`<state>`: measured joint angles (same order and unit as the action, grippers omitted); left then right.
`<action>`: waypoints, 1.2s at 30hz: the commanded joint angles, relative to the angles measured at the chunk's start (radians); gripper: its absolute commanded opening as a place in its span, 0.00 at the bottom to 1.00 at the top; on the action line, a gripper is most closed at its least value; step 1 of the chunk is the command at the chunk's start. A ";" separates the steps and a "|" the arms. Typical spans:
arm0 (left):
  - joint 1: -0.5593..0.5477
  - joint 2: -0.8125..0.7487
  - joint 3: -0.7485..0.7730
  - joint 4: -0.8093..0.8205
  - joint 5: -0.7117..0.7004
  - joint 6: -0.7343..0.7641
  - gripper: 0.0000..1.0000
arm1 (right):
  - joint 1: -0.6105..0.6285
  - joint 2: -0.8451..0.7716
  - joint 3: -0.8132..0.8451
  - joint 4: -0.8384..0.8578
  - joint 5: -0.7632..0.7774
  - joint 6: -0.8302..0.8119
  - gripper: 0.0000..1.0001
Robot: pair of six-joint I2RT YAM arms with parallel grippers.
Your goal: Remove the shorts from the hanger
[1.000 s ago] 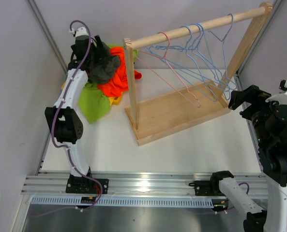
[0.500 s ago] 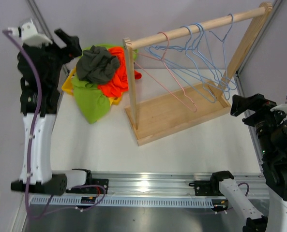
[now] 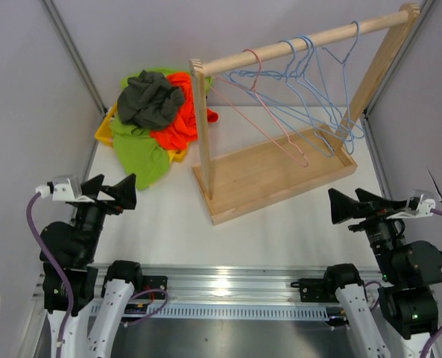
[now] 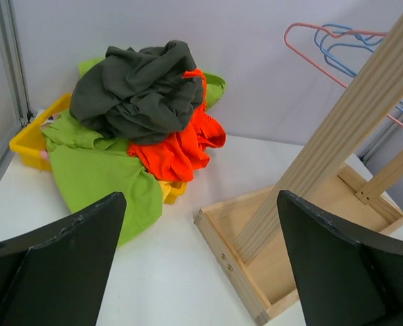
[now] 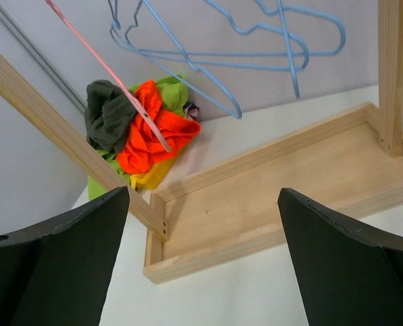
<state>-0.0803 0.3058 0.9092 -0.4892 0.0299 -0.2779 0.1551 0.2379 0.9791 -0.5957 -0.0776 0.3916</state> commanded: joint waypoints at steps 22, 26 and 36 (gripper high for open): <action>-0.116 -0.025 -0.188 -0.006 -0.038 0.059 0.99 | 0.001 0.064 -0.161 0.000 0.138 -0.083 0.99; -0.116 0.010 -0.181 0.000 0.036 0.062 0.99 | 0.001 0.029 -0.175 0.020 0.130 -0.099 0.99; -0.116 0.015 -0.181 -0.006 0.031 0.063 0.99 | 0.011 0.026 -0.180 0.022 0.121 -0.097 0.99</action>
<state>-0.1905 0.3187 0.7052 -0.5056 0.0387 -0.2340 0.1600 0.2729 0.7998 -0.6086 0.0437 0.3119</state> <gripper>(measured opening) 0.993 0.993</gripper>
